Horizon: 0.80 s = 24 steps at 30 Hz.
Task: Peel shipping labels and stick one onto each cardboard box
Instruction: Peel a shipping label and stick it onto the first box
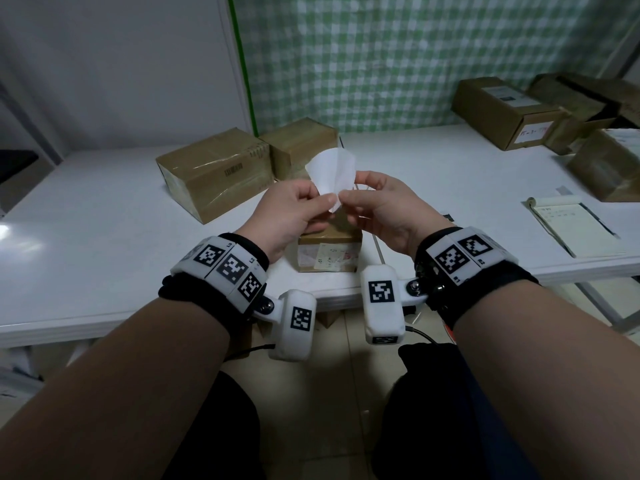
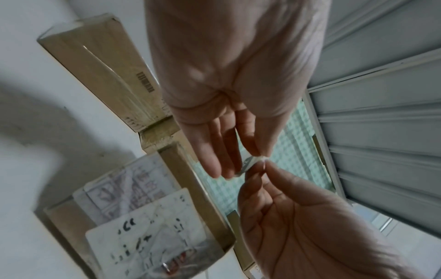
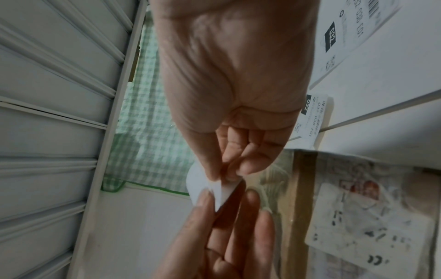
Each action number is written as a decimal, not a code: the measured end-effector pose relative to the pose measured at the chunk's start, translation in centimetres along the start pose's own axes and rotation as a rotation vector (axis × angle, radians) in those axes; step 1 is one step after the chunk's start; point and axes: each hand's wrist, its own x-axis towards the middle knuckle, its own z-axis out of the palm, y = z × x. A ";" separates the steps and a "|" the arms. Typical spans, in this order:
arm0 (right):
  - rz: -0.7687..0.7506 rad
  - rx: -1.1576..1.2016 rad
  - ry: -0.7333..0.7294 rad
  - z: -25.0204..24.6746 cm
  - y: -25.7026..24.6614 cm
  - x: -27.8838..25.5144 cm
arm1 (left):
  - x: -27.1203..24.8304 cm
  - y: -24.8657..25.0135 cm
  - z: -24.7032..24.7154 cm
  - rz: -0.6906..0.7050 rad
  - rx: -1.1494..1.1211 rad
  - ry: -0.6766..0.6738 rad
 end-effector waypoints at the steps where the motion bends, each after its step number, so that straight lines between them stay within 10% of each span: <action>1: -0.001 -0.015 0.007 -0.1 0.0 0.0 | 0.0 0.0 -0.1 -0.009 -0.005 0.001; 14: -0.075 -0.378 0.290 -2.1 -0.2 0.9 | -0.4 1.9 -2.1 -0.032 -0.195 -0.068; 24: -0.080 -0.212 0.194 -0.6 -2.4 0.4 | -0.5 2.7 -1.6 0.271 0.151 0.105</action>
